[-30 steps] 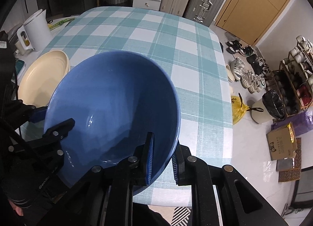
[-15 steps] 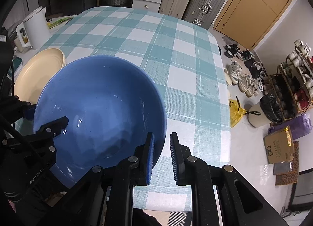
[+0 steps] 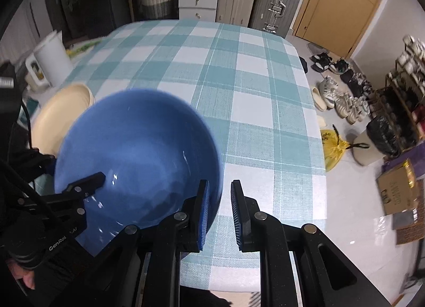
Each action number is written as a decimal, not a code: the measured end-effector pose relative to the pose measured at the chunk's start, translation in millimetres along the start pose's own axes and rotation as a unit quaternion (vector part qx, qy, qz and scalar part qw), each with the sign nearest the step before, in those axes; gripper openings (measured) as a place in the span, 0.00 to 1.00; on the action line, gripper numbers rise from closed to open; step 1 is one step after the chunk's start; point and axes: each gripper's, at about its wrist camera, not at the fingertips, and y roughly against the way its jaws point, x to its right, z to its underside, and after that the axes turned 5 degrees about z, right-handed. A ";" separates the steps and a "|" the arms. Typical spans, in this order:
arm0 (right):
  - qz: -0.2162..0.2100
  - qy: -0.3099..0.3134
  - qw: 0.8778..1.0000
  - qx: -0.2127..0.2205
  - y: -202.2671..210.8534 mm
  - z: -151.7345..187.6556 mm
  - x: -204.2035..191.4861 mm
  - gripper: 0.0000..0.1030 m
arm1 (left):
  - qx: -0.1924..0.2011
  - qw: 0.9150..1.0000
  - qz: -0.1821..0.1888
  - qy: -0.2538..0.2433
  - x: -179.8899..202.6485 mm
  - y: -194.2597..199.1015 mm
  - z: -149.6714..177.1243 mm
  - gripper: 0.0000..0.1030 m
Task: Organize plates and bowls
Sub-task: 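Open the left tool while the right tool keeps holding the blue bowl, then lower the blue bowl onto the other blue bowls atop the plates with both tools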
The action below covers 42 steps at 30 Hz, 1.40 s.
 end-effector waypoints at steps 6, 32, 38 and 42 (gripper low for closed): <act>-0.082 -0.071 0.993 -0.038 -16.8 -1.0 23.8 0.34 | -0.024 0.998 0.046 0.026 -8.1 -4.8 -5.6 0.47; -0.155 -0.147 0.975 -0.059 -49.6 7.8 33.8 0.55 | -0.037 0.993 0.092 0.068 -19.4 -25.8 0.2 0.61; -0.163 -0.147 0.972 -0.079 -63.2 10.0 28.1 0.35 | -0.030 0.993 0.095 0.067 -19.4 -28.1 0.0 0.61; -0.155 -0.145 0.972 -0.096 -72.4 12.9 24.0 0.28 | -0.030 0.992 0.098 0.074 -20.8 -30.9 0.9 0.53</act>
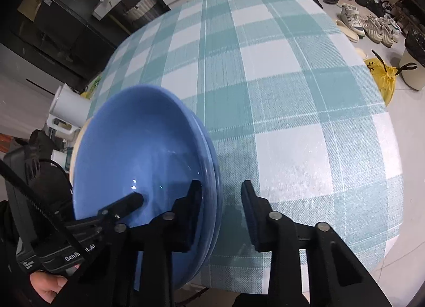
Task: Organize plates and bowls
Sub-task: 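Lower the blue bowl onto the other blue bowls atop the plates with both tools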
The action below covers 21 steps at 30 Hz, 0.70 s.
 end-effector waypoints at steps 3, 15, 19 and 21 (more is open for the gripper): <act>-0.007 0.002 1.000 -0.005 -2.7 0.3 -3.9 0.18 | -0.016 1.000 0.023 0.012 -1.0 -4.4 0.4 0.29; 0.025 0.006 1.000 -0.018 2.6 -0.5 -15.7 0.11 | -0.045 0.999 0.006 0.030 -0.1 1.8 -1.0 0.15; 0.022 0.003 1.000 -0.020 7.0 -2.6 -18.6 0.11 | -0.049 0.998 0.010 0.039 -4.2 5.5 -1.3 0.15; 0.022 0.004 1.000 -0.019 8.4 -3.3 -21.0 0.10 | -0.049 0.998 0.013 0.044 -7.5 8.1 -1.0 0.15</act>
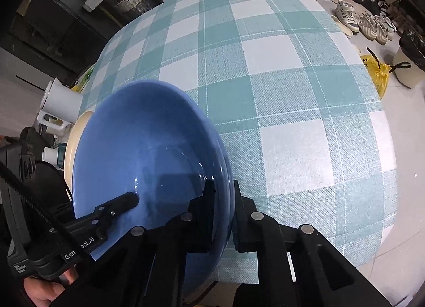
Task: Organize plates and bowls
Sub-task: 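Lower the blue bowl onto the other blue bowls atop the plates with both tools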
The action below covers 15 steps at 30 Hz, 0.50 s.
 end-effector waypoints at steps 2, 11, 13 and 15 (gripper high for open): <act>-0.002 -0.001 1.000 0.001 -0.2 -0.4 -2.1 0.11 | 0.002 1.000 0.000 0.002 -2.5 2.4 0.9 0.15; -0.010 0.006 1.000 0.006 -8.1 5.3 -5.9 0.10 | 0.007 1.000 -0.001 0.002 -11.5 -1.6 5.8 0.16; -0.002 0.014 1.000 0.008 -9.7 6.8 -8.9 0.10 | 0.012 1.000 -0.004 -0.001 -9.9 -4.3 6.6 0.17; 0.006 0.020 1.000 0.006 -13.2 8.1 -11.6 0.10 | 0.016 1.000 -0.009 -0.006 -7.9 -5.4 7.6 0.18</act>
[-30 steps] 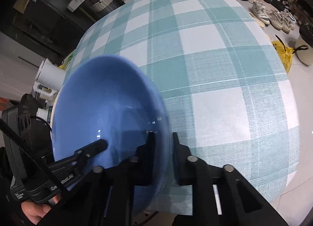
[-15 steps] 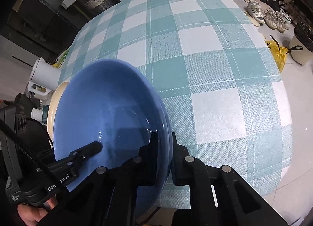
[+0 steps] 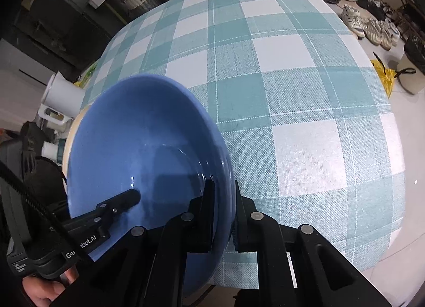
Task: Organize plates and bowls
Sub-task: 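Lower the blue bowl onto the other blue bowls atop the plates with both tools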
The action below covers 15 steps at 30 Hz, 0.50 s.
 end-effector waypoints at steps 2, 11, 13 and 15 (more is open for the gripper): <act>0.008 0.005 1.000 -0.002 -4.0 1.9 -3.5 0.10 | 0.000 1.000 -0.002 -0.004 1.1 -1.0 -0.5 0.19; 0.020 0.006 1.000 0.005 -2.6 5.1 -6.5 0.10 | 0.001 1.000 -0.026 0.007 6.7 -5.4 -3.2 0.24; 0.013 0.001 1.000 0.008 -0.9 4.9 -4.7 0.10 | 0.001 1.000 -0.024 0.014 5.2 -5.3 -2.9 0.24; 0.011 0.006 1.000 0.007 0.7 3.6 -5.3 0.10 | -0.009 1.000 -0.010 0.025 -0.1 -5.8 -4.8 0.23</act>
